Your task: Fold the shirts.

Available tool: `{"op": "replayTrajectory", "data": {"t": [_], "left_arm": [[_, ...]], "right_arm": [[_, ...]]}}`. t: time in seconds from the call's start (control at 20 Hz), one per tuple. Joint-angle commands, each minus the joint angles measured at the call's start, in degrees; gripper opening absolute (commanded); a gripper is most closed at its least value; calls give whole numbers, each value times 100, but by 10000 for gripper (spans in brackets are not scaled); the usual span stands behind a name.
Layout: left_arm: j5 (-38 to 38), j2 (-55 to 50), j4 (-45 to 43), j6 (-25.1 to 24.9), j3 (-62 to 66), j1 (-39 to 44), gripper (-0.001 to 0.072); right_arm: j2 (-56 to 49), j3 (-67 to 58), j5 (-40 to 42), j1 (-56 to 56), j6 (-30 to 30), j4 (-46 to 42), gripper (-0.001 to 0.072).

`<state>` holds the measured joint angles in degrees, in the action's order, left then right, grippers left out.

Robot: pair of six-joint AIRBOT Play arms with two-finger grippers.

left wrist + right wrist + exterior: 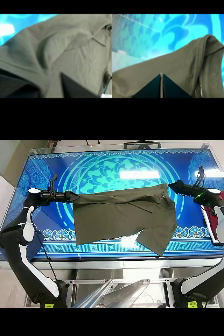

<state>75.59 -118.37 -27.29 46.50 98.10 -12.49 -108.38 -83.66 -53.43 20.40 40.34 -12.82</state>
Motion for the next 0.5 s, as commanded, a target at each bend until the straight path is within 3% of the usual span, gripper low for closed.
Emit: {"op": "replayTrajectory", "data": {"t": [0.0,0.15,0.2,0.3,0.45], "left_arm": [[588,-2,-275,402,109,-175,330],[1635,37,-1834,1779,796,-535,330],[1982,96,-2203,2076,925,-638,330],[2236,490,-2409,2238,592,-798,329],[1849,1408,-2420,2118,-863,-833,329]], "right_arm": [[107,-7,-463,109,402,-560,83],[498,-7,-1104,345,695,-1161,79],[684,-7,-1316,411,881,-1521,42],[1086,33,-1569,457,1375,-2540,36],[1829,575,-1794,466,1908,-3644,35]]}}
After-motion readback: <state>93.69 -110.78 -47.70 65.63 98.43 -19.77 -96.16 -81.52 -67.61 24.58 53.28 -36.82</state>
